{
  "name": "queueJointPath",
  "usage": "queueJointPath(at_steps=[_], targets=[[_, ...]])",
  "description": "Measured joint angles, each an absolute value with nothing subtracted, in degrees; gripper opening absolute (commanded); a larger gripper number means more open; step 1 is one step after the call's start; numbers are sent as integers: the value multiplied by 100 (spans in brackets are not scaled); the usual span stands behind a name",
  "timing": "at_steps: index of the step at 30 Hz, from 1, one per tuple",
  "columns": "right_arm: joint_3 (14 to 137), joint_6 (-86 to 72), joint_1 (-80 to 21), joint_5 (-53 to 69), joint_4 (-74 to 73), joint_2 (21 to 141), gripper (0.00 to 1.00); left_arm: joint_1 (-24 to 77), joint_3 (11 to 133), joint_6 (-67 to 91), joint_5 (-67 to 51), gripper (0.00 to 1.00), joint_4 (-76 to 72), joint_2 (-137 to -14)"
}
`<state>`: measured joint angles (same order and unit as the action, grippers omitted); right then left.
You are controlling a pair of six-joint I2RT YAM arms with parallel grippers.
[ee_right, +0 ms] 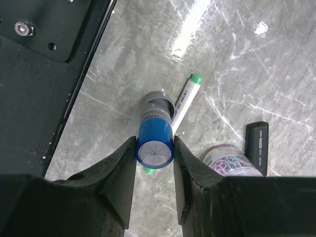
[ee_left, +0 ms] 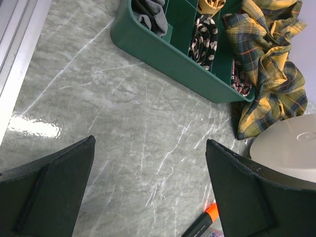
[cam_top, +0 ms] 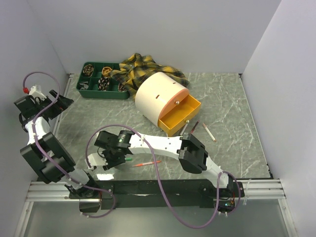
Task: Sort the stationery into containers
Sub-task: Close the stationery at the center of the board.
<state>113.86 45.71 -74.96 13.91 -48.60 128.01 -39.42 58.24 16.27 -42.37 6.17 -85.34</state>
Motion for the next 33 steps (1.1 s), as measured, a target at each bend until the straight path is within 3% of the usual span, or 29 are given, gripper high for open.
queueJointPath(at_steps=[33], targets=[[11432,4698,-7496,1157,-5028,12735,4,-3942,5647,1787,-4372,99,375,-8444]])
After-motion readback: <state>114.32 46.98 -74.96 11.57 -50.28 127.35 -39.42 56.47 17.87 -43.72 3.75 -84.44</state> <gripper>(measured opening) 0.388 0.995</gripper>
